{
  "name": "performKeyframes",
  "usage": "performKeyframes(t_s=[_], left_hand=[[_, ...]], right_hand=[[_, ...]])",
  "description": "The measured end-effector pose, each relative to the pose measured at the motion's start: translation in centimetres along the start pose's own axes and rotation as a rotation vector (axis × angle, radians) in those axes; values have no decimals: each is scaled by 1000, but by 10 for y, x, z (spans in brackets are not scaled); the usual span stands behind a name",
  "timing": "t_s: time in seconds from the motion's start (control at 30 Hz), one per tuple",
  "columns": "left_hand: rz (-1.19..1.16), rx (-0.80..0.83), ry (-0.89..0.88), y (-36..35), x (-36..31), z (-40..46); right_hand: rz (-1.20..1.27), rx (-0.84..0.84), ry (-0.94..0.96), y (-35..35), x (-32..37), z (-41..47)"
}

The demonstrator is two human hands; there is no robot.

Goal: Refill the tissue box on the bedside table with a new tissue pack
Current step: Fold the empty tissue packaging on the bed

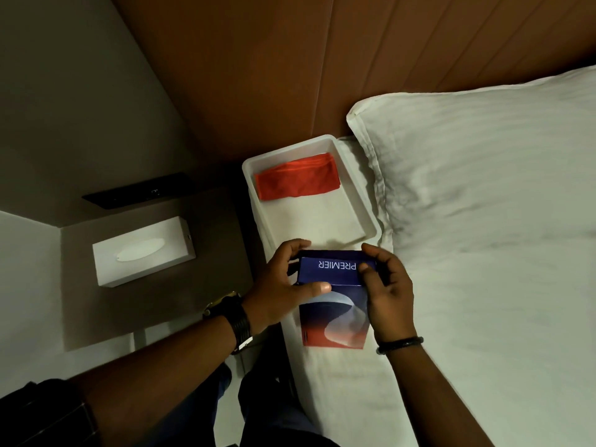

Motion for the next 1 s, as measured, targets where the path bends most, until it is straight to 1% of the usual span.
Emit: performKeyframes(t_s=[0.1,0.23,0.37,0.43,0.57,0.63,0.7,0.73,0.8,0.9,0.93,1.0], left_hand=[[50,4,-36,-1,-7,1],[214,-23,-158,-5,-13,-1],[329,-20,-172,-8,2,1],[392,-24,-185,-7,4,4],[390,39,-156,-6,0,11],[346,70,-130,-4,-2,12],[274,68,-104,1,-3,13],[230,44,-70,6,-1,14],[144,-38,37,20,8,16],[162,-175,190,39,29,13],[125,-190,249,42,37,10],[-24,-176,349,42,49,2]], right_hand=[[17,-31,-47,-1,-9,1],[-87,11,-3,-2,-14,1],[-185,37,48,1,-17,-1],[-261,90,113,1,-12,-2],[-354,305,283,-7,-1,-5],[-386,382,300,-8,1,-2],[-404,416,294,-8,2,4],[-404,409,287,-8,2,7],[-362,332,253,-2,2,15],[-240,116,136,21,-6,27],[-170,38,76,28,-11,30],[-39,-78,-32,33,-23,34]])
Point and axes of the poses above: each hand's wrist, its own z-axis towards the middle knuckle, its own y-axis out of the back of the hand, x = y × z, the point moved 9 cm from there along z, towards the middle knuckle, and after that the axes turned 11 degrees about y, right-handed, at the moved point
